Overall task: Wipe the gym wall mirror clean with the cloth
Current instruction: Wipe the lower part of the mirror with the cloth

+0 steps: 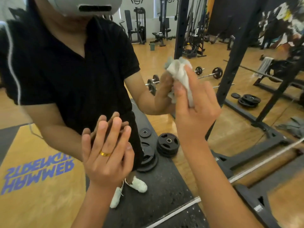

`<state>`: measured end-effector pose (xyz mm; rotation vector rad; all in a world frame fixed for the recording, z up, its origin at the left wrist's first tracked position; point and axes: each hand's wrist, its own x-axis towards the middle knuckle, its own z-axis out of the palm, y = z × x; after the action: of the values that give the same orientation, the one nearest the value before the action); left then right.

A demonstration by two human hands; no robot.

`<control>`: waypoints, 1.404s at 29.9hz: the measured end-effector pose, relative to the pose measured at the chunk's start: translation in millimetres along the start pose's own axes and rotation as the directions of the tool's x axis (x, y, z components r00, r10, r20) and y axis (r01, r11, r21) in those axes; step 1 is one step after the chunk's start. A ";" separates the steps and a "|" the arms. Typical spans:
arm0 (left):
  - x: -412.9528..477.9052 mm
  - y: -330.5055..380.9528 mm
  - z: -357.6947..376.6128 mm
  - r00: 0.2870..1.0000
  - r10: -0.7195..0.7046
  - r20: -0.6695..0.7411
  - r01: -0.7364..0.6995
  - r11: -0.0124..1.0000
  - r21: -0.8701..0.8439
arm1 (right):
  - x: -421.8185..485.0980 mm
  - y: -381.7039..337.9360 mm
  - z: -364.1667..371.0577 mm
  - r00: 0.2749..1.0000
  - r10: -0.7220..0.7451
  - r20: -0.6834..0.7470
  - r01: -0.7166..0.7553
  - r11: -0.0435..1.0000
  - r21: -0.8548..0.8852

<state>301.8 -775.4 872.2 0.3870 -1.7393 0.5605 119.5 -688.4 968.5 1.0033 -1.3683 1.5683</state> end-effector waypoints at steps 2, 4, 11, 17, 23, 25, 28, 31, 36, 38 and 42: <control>-0.7 -0.2 -0.4 1.000 0.006 0.004 -0.006 1.000 0.021 | 3.8 -11.1 6.9 0.989 0.137 -0.057 -0.134 0.989 0.055; 0.0 0.9 -1.3 1.000 0.003 0.001 -0.003 0.999 0.038 | -7.1 -23.5 12.1 0.991 0.131 -0.008 -0.130 0.986 0.102; 0.0 -0.2 -1.8 1.000 0.010 0.001 -0.010 1.000 0.027 | -32.2 10.2 -7.2 0.989 -0.079 0.126 0.076 0.997 0.027; 0.5 -1.6 1.6 1.000 0.025 -0.012 -0.025 0.997 0.068 | -44.8 72.5 -32.5 0.862 0.490 -0.129 -0.494 0.869 0.002; 4.7 0.7 -4.9 1.000 0.006 0.011 -0.006 1.000 -0.020 | -84.9 45.7 -22.6 0.666 0.717 -0.207 -0.703 0.696 0.150; 2.7 0.4 -4.7 1.000 -0.001 0.025 0.001 1.000 -0.015 | -76.1 32.3 -15.5 0.719 0.675 -0.163 -0.649 0.737 0.190; 1.9 0.7 -3.4 1.000 -0.004 0.013 0.004 1.000 0.004 | -70.8 11.5 -6.2 0.853 0.513 -0.090 -0.500 0.855 0.138; 0.7 -0.2 -2.9 1.000 -0.004 0.018 0.004 1.000 0.000 | -89.0 21.0 -7.1 0.921 0.383 -0.063 -0.386 0.922 -0.027; 2.0 1.1 -3.7 1.000 -0.007 0.024 0.007 1.000 -0.027 | -120.9 47.6 -22.5 0.793 0.584 -0.176 -0.595 0.804 -0.014; 2.4 0.5 -3.6 1.000 -0.011 0.027 0.012 1.000 -0.029 | -115.4 36.2 -20.4 0.712 0.678 -0.182 -0.679 0.731 0.065; 1.3 -1.0 -3.2 1.000 -0.004 0.020 0.004 1.000 -0.024 | -105.8 -9.6 -2.5 0.841 0.538 -0.053 -0.530 0.840 0.111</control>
<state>304.6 -774.4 874.1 0.3800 -1.7628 0.5339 166.3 -692.5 873.1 0.6173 -1.6198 2.0735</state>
